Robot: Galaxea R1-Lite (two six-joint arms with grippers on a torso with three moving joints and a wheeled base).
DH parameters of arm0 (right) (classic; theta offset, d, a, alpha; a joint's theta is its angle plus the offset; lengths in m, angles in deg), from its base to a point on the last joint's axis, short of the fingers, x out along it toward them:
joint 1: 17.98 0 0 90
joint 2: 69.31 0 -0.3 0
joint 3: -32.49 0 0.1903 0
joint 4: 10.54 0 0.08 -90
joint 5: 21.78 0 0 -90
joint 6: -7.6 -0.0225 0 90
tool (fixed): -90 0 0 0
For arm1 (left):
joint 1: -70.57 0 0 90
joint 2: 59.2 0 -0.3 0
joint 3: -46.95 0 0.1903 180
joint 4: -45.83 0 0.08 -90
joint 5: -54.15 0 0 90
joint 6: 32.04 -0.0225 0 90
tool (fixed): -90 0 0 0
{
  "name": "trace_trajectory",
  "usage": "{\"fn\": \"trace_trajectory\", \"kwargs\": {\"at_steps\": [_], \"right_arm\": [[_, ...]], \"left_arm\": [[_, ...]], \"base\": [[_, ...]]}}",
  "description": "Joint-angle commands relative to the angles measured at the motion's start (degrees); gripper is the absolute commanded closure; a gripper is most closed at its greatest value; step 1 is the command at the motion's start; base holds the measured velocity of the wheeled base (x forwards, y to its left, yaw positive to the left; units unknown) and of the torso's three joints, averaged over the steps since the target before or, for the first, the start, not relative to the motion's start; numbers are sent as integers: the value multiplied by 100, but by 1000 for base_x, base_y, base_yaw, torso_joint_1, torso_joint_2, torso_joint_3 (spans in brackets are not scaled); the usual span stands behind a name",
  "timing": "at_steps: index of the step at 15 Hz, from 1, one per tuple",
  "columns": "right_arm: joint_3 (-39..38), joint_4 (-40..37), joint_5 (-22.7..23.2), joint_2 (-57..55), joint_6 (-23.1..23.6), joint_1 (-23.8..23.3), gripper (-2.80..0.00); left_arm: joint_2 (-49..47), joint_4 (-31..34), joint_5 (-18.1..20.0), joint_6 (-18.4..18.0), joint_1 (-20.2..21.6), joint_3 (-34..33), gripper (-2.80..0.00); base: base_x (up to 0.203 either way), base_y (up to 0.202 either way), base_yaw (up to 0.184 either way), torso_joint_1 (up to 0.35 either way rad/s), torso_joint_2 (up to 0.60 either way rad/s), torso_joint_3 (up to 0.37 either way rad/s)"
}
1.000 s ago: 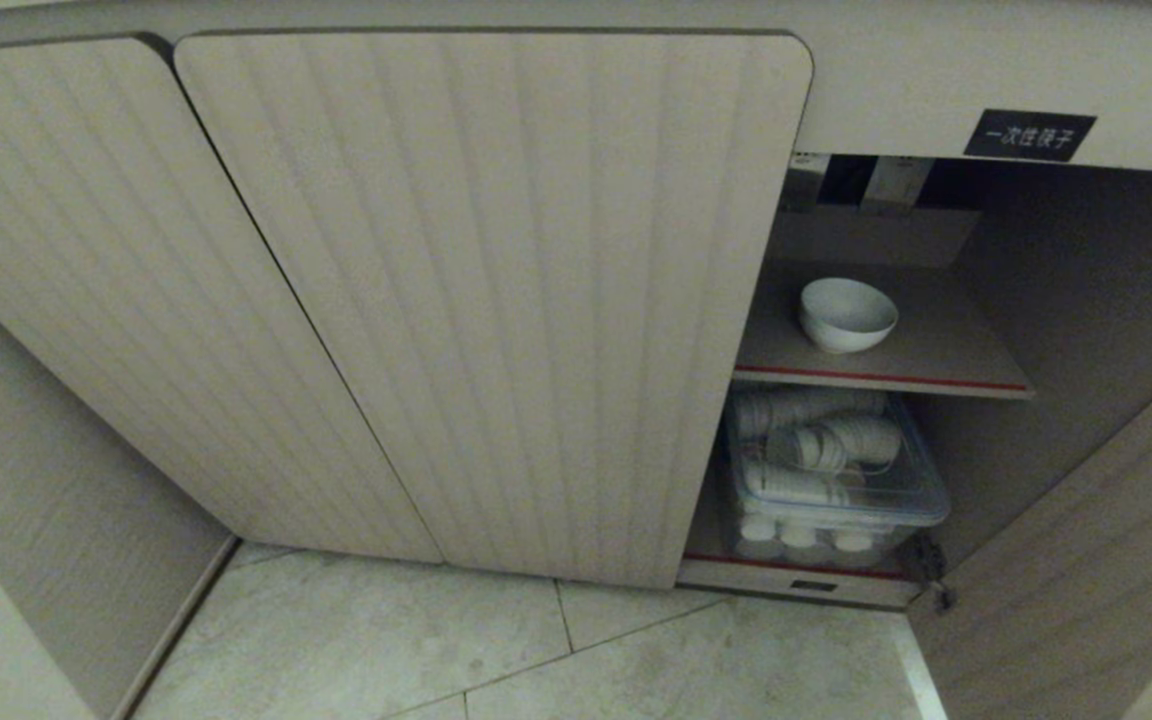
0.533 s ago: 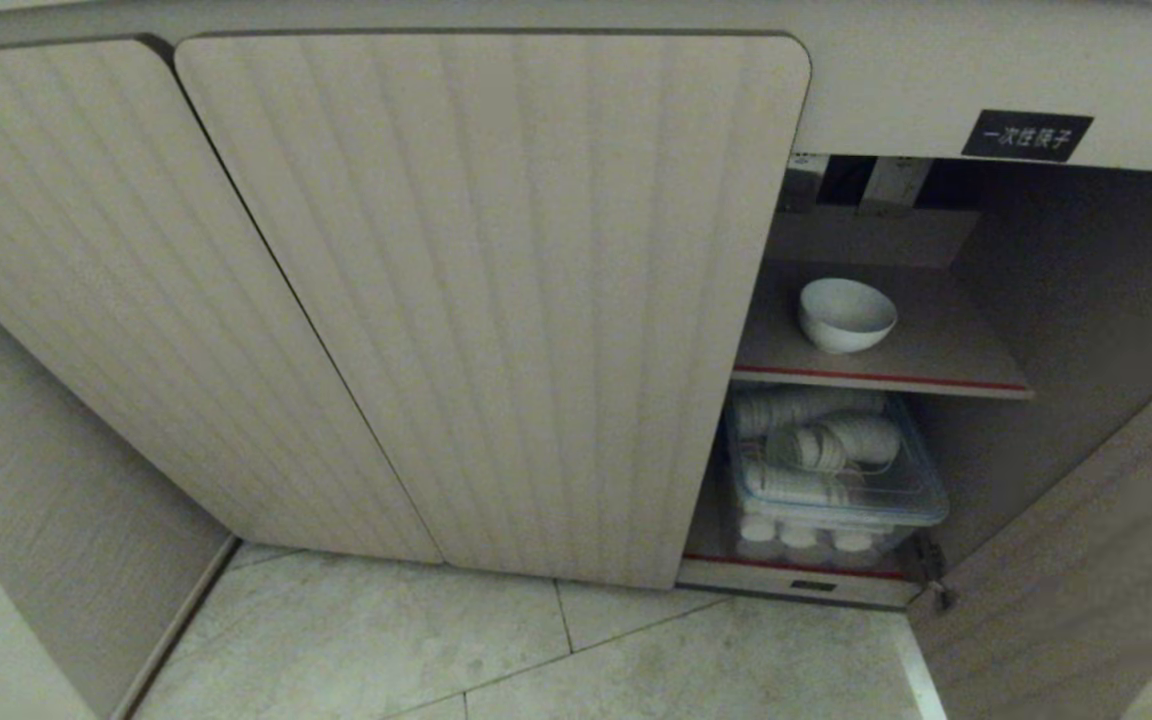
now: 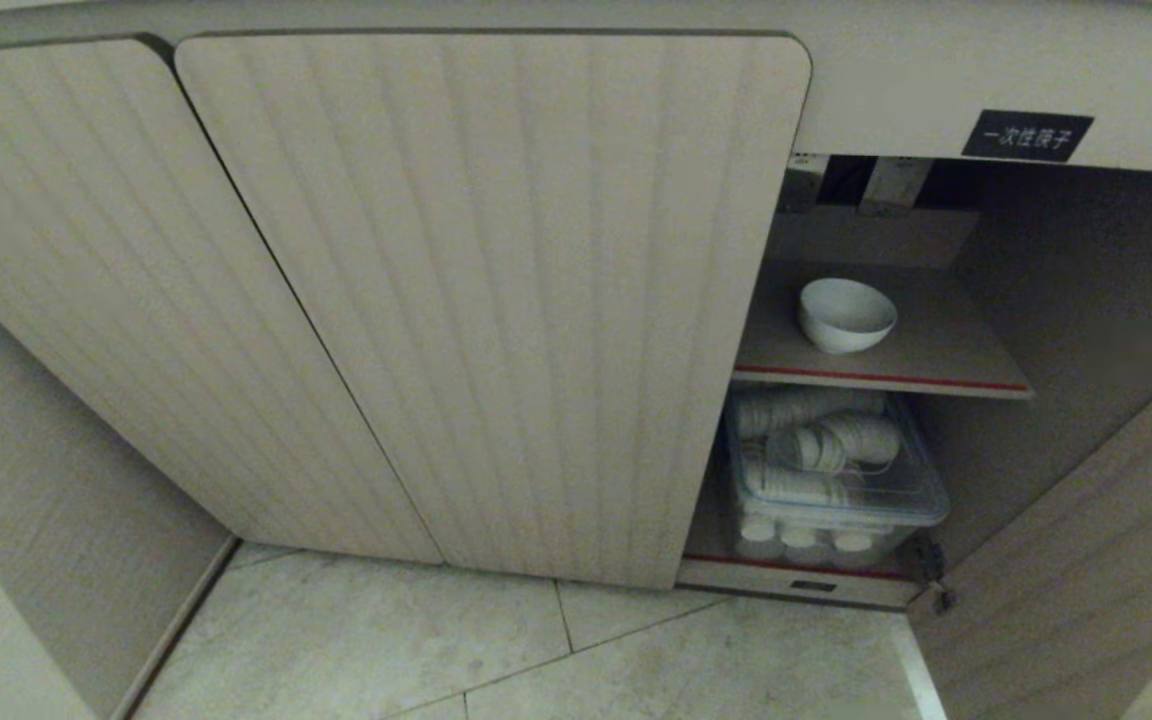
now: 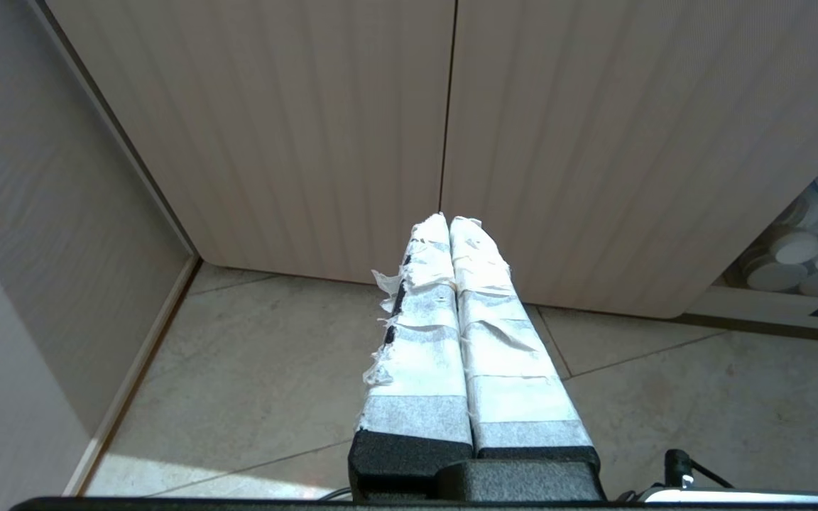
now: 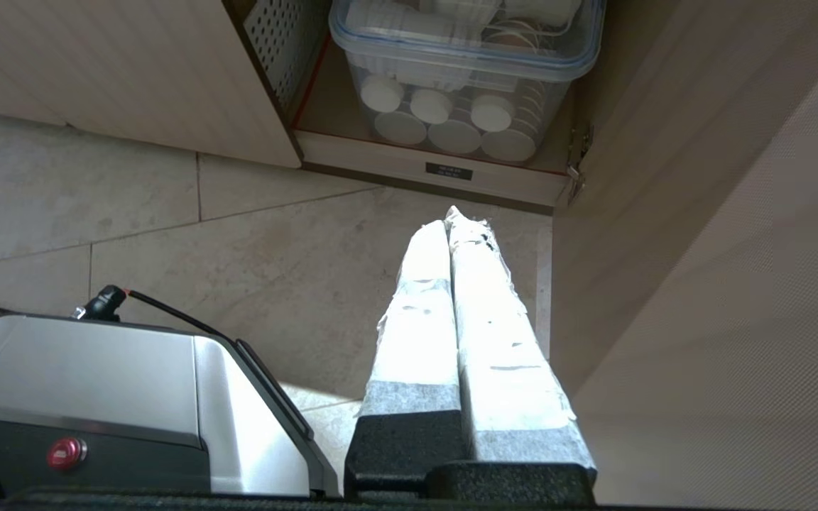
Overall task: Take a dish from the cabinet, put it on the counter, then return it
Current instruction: Close the cabinet door
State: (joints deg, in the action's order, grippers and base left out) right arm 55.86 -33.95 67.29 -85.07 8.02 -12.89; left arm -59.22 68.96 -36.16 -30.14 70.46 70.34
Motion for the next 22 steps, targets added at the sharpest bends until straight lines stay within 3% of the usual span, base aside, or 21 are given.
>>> {"fn": "trace_trajectory", "kwargs": {"at_steps": [1, 3, 8, 22], "right_arm": [[0, 4, -4, 107, 2, -227, 0], [0, 1, -2, 584, 2, -455, 0], [0, 5, -8, 1576, -151, -492, 0], [0, 5, -22, 1576, -221, -492, 0]], "left_arm": [[2, -3, -5, 4, 2, -2, 0], [2, -3, -5, 4, 2, 1, 0], [2, -3, -5, 4, 2, -2, 0], [2, -3, -5, 4, 2, -2, 0]], "base": [[0, 0, 0, 0, 0, 0], [0, 0, 0, 0, 0, 0], [0, 0, 0, 0, 0, 0], [0, 0, 0, 0, 0, 0]]}}
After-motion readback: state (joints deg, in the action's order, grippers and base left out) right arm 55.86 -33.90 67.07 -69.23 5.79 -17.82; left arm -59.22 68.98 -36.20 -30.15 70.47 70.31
